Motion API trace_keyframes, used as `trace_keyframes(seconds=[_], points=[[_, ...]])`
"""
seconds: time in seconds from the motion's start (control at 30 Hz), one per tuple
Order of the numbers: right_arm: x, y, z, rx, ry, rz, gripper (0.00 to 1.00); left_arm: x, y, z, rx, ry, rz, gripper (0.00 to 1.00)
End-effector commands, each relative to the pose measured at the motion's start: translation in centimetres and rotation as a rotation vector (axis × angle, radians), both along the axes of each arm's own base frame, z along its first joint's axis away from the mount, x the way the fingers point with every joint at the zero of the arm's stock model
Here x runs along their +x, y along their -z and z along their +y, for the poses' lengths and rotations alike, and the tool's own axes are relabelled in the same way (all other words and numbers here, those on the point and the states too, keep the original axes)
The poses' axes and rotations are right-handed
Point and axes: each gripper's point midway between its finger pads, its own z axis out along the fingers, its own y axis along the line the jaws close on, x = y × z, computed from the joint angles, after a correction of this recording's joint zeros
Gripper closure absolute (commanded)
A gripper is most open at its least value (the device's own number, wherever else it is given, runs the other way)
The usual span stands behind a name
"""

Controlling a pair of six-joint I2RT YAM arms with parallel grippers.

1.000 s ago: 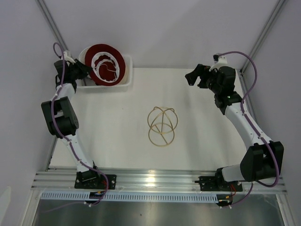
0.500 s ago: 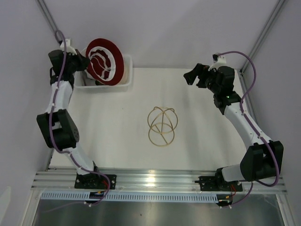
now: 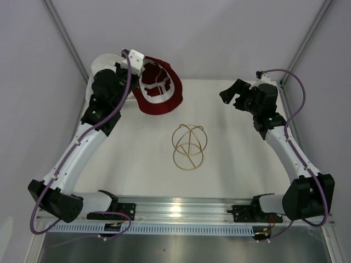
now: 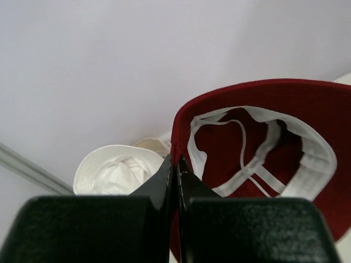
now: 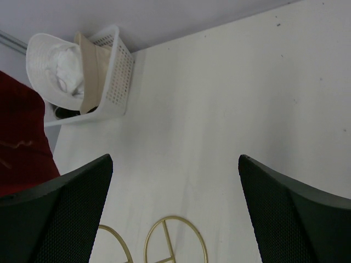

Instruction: Stack the hats

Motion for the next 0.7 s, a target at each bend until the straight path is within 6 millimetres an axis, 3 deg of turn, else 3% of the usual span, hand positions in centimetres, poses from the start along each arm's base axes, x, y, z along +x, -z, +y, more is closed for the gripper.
trace_keyframes(seconds=[0.0, 0.07, 0.13, 0.17, 0.2, 0.23, 0.33, 0.43, 0.67], points=[[-1.5, -0.8, -0.5, 0.011, 0.009, 0.008, 0.01, -1.4, 0.4, -0.7, 0.140, -0.086, 0.000, 0.99], [-2.2, -1.4, -0.6, 0.014, 0.006, -0.003, 0.01, -2.4, 0.5, -3.4, 0.171, -0.036, 0.018, 0.99], [-2.6, -1.9, -0.7, 0.017, 0.009, -0.017, 0.01, -2.2, 2.5, -6.1, 0.205, -0.009, 0.088, 0.99], [-3.0, -2.2, -0.9, 0.018, 0.013, -0.030, 0.01, -2.3, 2.2, -6.9, 0.200, -0.005, 0.099, 0.99], [-3.1, -2.3, -0.9, 0.019, 0.015, -0.034, 0.01, -1.7, 3.7, -7.9, 0.228, -0.014, 0.153, 0.99], [-3.2, -2.3, -1.0, 0.018, 0.019, -0.033, 0.01, -2.1, 3.6, -9.4, 0.201, 0.002, 0.172, 0.99], [-3.4, -2.2, -1.4, 0.009, 0.035, -0.034, 0.00, -2.1, 6.3, -12.0, 0.283, -0.018, 0.238, 0.99], [-3.2, -1.9, -1.4, 0.008, 0.036, -0.023, 0.01, -2.9, 7.4, -13.6, 0.346, -0.003, 0.236, 0.99], [-2.9, -1.0, -1.2, 0.013, 0.027, 0.009, 0.01, -7.6, 6.1, -14.7, 0.287, 0.158, 0.286, 0.99]])
